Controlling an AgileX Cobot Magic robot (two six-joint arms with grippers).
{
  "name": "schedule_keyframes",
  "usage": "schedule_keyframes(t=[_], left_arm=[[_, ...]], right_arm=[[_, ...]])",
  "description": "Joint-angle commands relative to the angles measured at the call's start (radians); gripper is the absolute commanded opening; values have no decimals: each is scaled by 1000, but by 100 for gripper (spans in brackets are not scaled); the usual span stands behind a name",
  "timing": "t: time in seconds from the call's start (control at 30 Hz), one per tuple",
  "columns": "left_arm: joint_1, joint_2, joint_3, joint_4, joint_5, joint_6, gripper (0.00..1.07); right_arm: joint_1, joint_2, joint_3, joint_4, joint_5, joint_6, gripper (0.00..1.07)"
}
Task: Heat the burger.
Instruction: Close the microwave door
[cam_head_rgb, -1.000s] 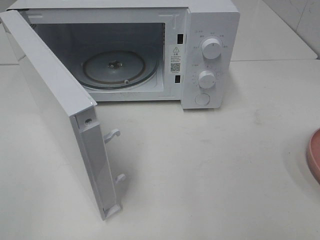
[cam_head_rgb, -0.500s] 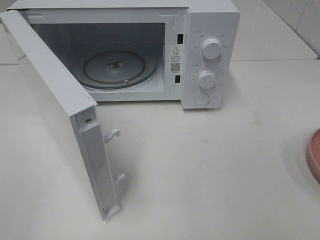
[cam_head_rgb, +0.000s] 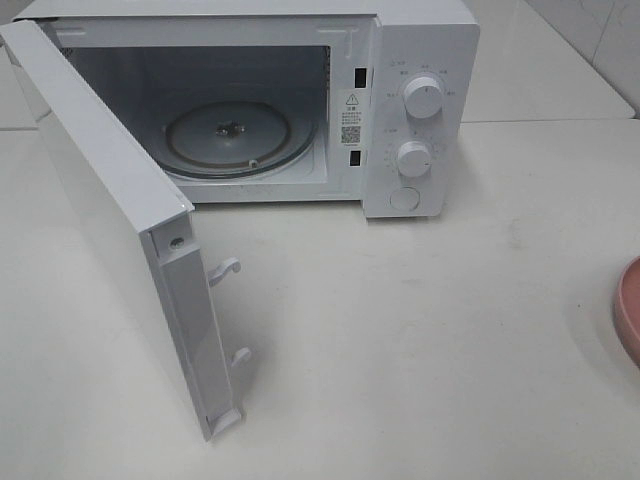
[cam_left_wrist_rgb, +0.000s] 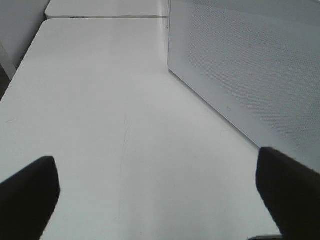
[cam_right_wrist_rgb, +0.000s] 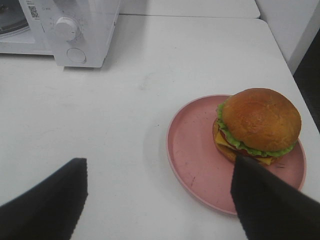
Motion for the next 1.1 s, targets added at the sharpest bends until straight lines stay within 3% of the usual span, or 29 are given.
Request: schedule_keyframes(t=[0.03,1.1], left_arm=[[0,-6,2,0,-15,-3,100],[0,-3,-16,-10,-42,-3,100]], right_arm=[[-7,-30,2,1,-13,-13,76],[-7,-30,2,1,-13,-13,76]])
